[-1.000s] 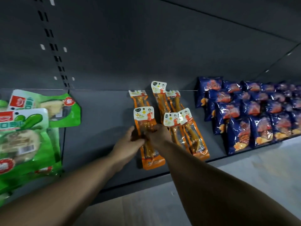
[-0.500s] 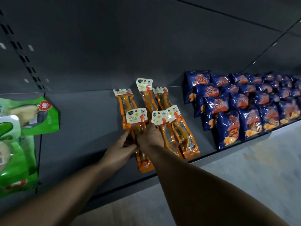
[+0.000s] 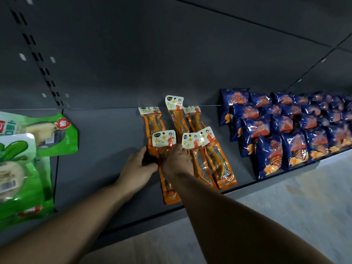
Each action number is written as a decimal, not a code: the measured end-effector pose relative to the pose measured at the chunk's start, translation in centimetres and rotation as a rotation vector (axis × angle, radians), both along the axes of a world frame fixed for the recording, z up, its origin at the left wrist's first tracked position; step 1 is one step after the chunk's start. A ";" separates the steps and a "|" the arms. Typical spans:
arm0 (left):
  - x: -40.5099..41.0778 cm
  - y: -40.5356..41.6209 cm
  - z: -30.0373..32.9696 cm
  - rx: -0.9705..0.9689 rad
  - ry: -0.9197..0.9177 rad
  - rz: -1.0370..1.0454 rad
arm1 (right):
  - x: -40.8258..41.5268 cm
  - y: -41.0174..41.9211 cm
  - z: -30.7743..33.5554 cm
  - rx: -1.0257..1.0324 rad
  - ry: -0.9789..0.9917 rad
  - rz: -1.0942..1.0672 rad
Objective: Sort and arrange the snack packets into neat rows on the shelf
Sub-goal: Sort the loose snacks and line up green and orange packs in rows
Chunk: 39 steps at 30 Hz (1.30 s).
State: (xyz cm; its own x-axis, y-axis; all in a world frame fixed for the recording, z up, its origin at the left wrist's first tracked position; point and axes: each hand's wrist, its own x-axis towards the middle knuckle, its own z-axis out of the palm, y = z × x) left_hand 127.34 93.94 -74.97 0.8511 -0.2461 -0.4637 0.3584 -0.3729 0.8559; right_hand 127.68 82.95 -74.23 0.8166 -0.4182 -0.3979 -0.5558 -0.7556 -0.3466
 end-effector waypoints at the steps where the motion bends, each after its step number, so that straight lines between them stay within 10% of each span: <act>1: 0.2 0.0 0.0 -0.013 0.013 -0.003 | -0.1 0.0 0.0 -0.005 0.002 0.014; 27: 0.8 0.3 -0.8 -0.152 0.084 0.035 | 0.0 -0.1 -0.3 -0.071 -0.046 0.016; 39: 1.6 4.2 0.1 0.229 -0.169 0.127 | 1.6 4.3 0.2 -0.101 -0.131 0.235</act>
